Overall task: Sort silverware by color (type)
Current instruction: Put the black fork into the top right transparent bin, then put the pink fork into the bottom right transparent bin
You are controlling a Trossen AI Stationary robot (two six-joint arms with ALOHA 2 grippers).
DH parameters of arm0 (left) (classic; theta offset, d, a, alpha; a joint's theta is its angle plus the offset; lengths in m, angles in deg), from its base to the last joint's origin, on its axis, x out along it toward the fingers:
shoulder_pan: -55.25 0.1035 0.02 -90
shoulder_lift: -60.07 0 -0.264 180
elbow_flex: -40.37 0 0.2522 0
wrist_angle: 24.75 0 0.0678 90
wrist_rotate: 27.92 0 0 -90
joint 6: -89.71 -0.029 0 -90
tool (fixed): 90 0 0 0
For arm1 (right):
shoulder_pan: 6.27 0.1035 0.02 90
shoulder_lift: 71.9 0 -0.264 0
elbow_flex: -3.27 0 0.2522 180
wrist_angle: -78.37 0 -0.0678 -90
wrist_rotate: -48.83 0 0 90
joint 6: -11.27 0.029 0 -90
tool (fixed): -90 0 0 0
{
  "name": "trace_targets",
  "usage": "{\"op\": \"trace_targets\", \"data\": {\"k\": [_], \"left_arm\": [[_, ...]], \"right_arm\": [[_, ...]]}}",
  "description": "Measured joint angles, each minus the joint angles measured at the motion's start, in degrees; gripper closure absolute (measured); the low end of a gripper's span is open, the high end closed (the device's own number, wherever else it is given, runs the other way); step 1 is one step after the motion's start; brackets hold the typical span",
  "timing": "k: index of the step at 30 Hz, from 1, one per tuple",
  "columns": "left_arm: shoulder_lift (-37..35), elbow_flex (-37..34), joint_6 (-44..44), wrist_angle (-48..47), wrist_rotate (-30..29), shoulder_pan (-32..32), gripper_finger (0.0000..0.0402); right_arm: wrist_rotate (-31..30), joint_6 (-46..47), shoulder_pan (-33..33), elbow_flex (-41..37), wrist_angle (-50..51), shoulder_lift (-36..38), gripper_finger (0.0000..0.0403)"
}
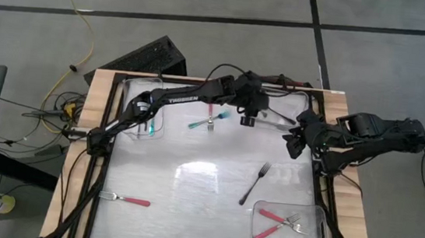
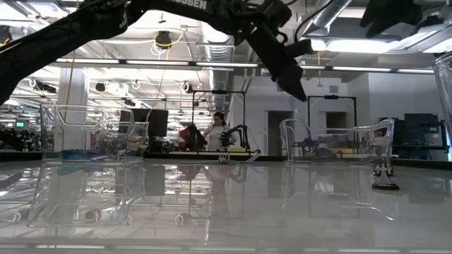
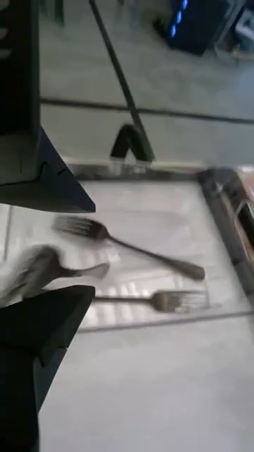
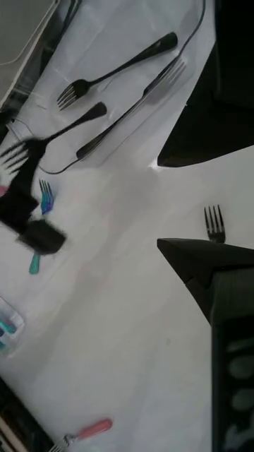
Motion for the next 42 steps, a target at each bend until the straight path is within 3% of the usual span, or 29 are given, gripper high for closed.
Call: {"op": "trace_targets", "data": {"k": [5,14,18,22,28,30,32,36,39,42], "left_arm": [[-2.12,0.04,-3.98,-0.57,-1.96,0.51,0.0233],[-7.01,-0.03,-3.45,-2.63,-2.6,1.6,0.0232],[-11.4,0.02,-3.51,-13.32,-2.84,2.51,0.0232],[-15.25,-0.03,-3.45,-25.47,-7.21,3.69,0.0232],[-24.42,-1.65,-4.09,-32.62,-9.26,5.31,0.0256],[-28.07,-3.82,-4.17,-34.05,-9.05,5.34,0.0274],[-32.24,-7.13,-4.53,-35.17,-8.18,5.3,0.0294],[-43.13,-16.23,-4.7,-36.06,-0.58,4.5,0.0332],[-51.53,-25.99,-3.28,-34.47,3.39,2.84,0.0351],[-60.21,-37.75,-0.67,-28.7,2.66,0.83,0.0357]], "right_arm": [[-0.02,-2.14,0.02,0.0,0.17,-0.01,0.0205],[-0.15,-2.45,0.11,0.02,0.03,-1.34,0.0205],[-0.08,-2.7,0.11,0.02,-1.76,-3.56,0.0205],[2.89,-10.04,-0.13,0.02,-11.45,-7.3,0.021],[7.77,-20.15,-4.94,0.02,-23.44,-14.6,0.0258],[11.78,-20.47,-6.91,0.02,-24.11,-16.65,0.028],[19.52,-20.47,-8.45,0.02,-23.61,-18.16,0.0302],[34.59,-13.04,-8.01,0.02,-20.88,-21.69,0.0333],[35.83,-4.37,-6.4,0.02,-19.89,-25.58,0.0339],[35.96,0.44,-5.38,0.02,-19.21,-29.96,0.034]]}}
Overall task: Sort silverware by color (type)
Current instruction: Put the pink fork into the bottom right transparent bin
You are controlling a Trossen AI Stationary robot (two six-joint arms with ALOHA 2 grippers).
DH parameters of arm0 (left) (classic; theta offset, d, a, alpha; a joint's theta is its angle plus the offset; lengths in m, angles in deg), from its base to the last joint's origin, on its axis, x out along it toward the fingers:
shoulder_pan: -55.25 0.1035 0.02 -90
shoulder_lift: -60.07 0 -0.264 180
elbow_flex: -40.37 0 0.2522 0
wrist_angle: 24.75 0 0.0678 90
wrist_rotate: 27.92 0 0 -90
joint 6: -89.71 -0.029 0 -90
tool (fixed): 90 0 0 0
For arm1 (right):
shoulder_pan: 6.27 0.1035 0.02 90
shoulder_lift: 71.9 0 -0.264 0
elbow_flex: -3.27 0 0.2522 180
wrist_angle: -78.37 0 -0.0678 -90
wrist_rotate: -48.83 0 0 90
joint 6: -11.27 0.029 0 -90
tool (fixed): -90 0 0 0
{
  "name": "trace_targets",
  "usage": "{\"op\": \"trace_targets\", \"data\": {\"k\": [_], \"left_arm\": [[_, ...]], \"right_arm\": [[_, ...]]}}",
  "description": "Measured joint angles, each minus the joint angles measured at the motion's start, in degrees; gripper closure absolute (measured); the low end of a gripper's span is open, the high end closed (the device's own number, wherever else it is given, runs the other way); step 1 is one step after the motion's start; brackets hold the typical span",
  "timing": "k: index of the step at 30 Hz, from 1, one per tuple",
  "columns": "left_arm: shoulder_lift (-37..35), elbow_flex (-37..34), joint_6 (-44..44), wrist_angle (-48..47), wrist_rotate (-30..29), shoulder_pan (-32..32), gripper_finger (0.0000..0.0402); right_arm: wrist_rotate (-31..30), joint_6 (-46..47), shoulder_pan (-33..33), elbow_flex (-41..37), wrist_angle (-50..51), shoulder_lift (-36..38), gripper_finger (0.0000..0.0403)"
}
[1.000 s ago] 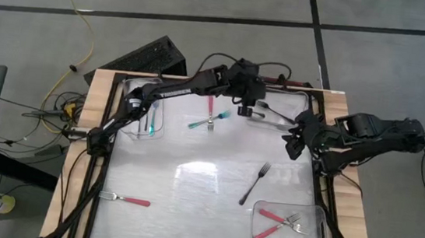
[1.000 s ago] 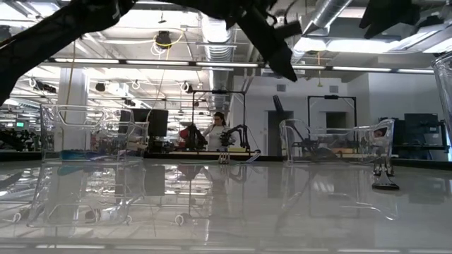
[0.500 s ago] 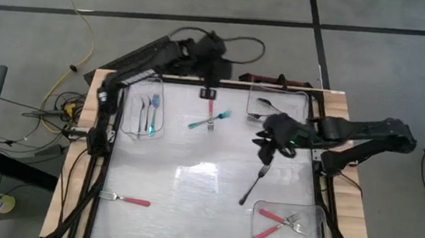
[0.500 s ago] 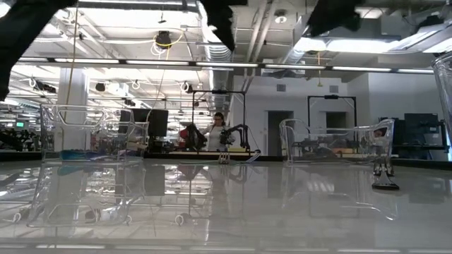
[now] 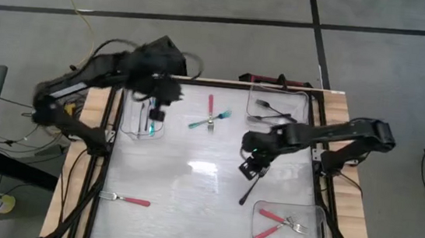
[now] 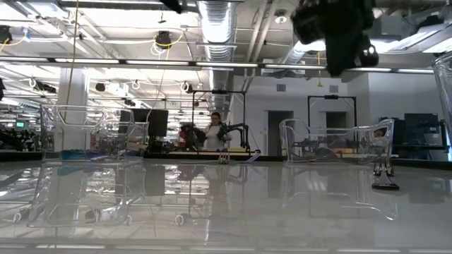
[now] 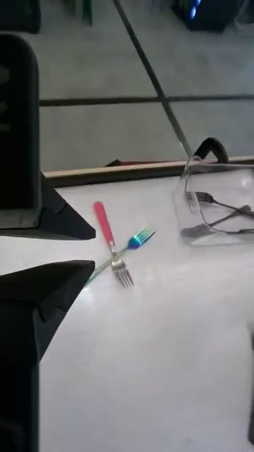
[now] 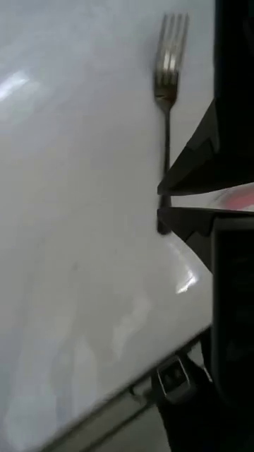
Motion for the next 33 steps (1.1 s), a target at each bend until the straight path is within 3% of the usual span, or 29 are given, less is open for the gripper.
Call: {"op": "trace_targets", "data": {"k": [6,12,14,19,23,26,33], "left_arm": [[-16.39,-24.36,8.71,17.48,2.22,-2.61,0.0328],[-20.88,-42.51,23.94,34.73,4.43,-4.13,0.0275],[-20.24,-46.03,32.46,39.83,3.83,-4.54,0.0256],[-19.24,-52.73,68.39,48.82,-4.9,-6.07,0.0222],[-20.0,-57.19,81.88,58.18,-7.73,-7.4,0.0221],[-19.9,-58.38,79.72,61.57,-7.71,-7.88,0.0224],[-19.97,-58.42,38.09,62.66,2.54,-8.08,0.0225]], "right_arm": [[0.0,-0.16,-2.79,-0.03,-5.21,-8.31,0.034],[1.89,0.13,-4.72,-0.03,-10.38,-10.8,0.034],[1.89,0.16,-4.21,0.0,-10.98,-10.32,0.0341],[0.75,1.03,-3.13,0.01,-13.17,-9.14,0.0341],[-0.28,0.54,-2.73,-0.02,-14.04,-8.81,0.0341],[-0.29,0.29,-2.71,0.02,-14.55,-8.63,0.0341],[-0.19,-1.54,-2.73,0.02,-14.25,-8.62,0.0341]]}}
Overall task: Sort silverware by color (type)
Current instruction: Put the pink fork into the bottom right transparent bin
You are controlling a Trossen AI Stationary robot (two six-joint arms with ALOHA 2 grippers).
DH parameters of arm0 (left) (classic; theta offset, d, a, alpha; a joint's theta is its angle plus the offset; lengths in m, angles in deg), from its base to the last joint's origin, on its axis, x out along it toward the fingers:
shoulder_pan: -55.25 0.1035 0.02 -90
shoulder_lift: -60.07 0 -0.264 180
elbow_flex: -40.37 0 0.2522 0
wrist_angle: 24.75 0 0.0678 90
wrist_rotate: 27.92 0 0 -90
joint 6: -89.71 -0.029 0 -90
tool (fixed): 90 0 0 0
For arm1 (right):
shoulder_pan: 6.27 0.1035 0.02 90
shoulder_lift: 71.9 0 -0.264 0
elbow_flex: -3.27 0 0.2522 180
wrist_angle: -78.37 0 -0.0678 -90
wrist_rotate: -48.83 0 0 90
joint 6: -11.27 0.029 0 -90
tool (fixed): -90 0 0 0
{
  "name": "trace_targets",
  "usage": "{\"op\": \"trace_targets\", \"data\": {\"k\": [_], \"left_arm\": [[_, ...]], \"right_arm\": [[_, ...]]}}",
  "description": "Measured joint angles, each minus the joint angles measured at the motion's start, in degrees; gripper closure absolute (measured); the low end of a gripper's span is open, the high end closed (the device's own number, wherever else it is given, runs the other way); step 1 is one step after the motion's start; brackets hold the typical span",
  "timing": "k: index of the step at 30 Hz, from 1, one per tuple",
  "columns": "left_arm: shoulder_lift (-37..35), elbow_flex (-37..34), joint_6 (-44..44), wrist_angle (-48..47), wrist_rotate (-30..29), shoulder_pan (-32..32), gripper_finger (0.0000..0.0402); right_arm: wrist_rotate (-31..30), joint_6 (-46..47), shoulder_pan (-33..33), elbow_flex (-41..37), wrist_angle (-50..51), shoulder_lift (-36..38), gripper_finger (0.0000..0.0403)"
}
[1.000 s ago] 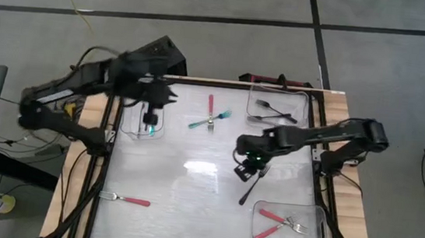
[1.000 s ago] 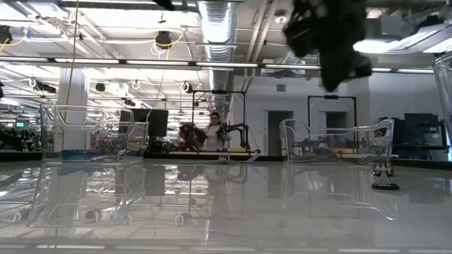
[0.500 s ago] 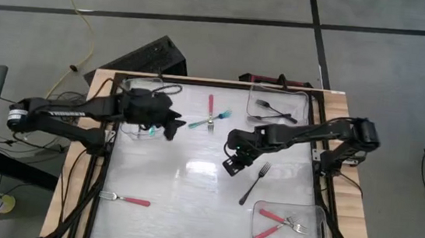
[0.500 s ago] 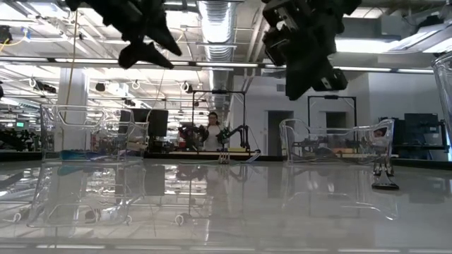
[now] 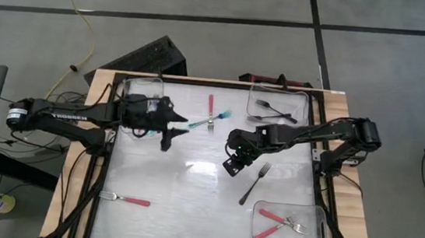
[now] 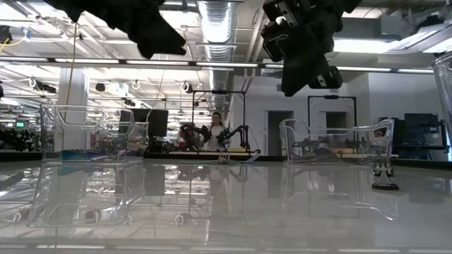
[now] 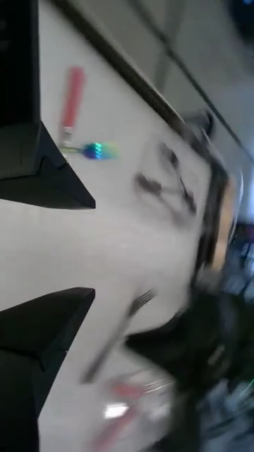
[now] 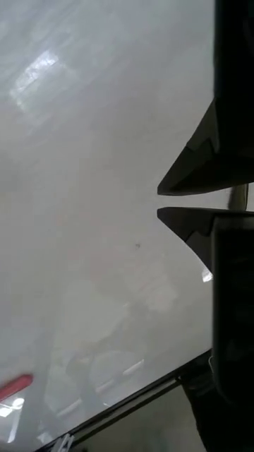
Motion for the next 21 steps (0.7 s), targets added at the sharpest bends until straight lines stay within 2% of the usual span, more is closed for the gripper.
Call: {"op": "trace_targets", "data": {"k": [2,5,9,12,16,18,21], "left_arm": [[-0.2,0.0,-9.33,-0.14,3.39,-0.19,0.0226],[-0.2,0.02,-22.57,-2.3,5.3,-0.87,0.0226],[-0.18,0.87,-40.84,-5.86,5.19,-2.19,0.0226],[-0.18,2.17,-52.79,-9.68,2.85,-3.41,0.0226],[-0.18,3.81,-59.11,-11.09,-0.43,-4.39,0.025],[-0.18,5.46,-59.56,-13.93,-1.21,-4.47,0.0282],[-0.18,7.51,-59.53,-18.56,-3.05,-4.17,0.0354]], "right_arm": [[0.03,-0.69,0.0,0.0,0.04,0.0,0.0341],[0.2,-1.18,0.0,0.0,0.05,0.0,0.0341],[0.23,-1.34,0.0,0.0,0.08,0.0,0.0341],[0.24,-1.35,0.0,0.0,0.07,0.0,0.0341],[0.25,-1.35,0.0,0.0,0.11,0.0,0.0341],[0.25,-1.35,0.0,0.0,0.11,0.0,0.0341],[0.25,-1.35,0.0,0.0,0.11,0.0,0.0341]]}}
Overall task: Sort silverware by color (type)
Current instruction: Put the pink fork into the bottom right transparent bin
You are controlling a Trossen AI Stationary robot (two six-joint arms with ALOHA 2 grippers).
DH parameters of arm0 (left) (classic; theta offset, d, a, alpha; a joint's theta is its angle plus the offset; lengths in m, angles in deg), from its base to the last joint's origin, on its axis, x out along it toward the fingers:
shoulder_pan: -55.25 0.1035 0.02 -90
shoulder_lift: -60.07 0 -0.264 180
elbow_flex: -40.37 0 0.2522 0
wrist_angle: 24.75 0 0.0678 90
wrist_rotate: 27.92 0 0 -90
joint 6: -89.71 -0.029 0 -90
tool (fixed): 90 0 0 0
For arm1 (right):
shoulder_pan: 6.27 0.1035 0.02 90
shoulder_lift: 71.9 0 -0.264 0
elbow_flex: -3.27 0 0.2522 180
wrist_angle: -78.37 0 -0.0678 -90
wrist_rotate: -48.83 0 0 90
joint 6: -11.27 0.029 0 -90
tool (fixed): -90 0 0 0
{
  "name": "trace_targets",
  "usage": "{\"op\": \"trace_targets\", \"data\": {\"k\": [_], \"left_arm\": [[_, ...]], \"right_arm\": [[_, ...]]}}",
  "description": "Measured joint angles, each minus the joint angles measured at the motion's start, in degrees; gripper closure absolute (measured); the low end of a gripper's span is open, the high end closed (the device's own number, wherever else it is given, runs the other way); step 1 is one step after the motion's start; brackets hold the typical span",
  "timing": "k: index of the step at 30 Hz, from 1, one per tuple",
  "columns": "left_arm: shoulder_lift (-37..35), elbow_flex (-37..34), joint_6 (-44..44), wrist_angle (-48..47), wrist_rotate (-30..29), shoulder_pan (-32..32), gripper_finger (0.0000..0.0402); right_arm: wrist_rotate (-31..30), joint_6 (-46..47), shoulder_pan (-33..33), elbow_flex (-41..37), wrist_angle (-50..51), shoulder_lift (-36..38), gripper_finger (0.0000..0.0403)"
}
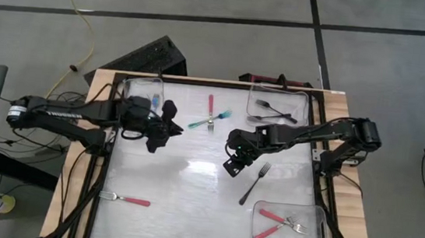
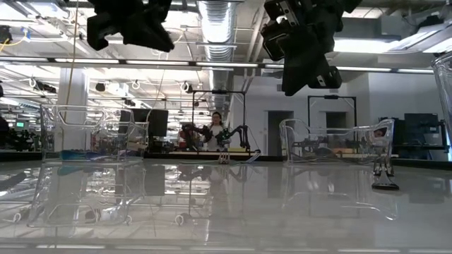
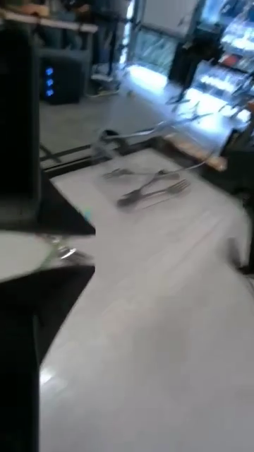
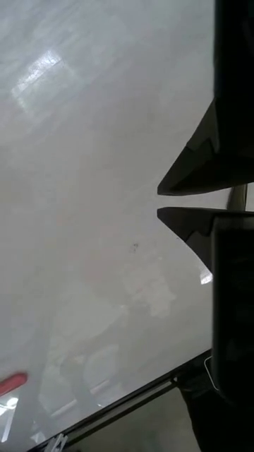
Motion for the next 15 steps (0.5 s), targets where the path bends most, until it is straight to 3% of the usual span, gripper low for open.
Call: {"op": "trace_targets", "data": {"k": [2,8,15], "left_arm": [[0.02,1.16,0.51,-3.21,-1.24,0.34,0.0388],[0.05,2.78,7.1,-9.23,-7.27,1.2,0.04],[0.22,2.78,17.47,-9.3,-10.26,2.41,0.0355]], "right_arm": [[0.0,-0.01,0.0,0.0,-0.02,0.0,0.0341],[0.0,-0.14,0.0,0.0,-0.04,0.0,0.0341],[0.0,-0.14,0.0,0.0,-0.04,0.0,0.0341]]}}
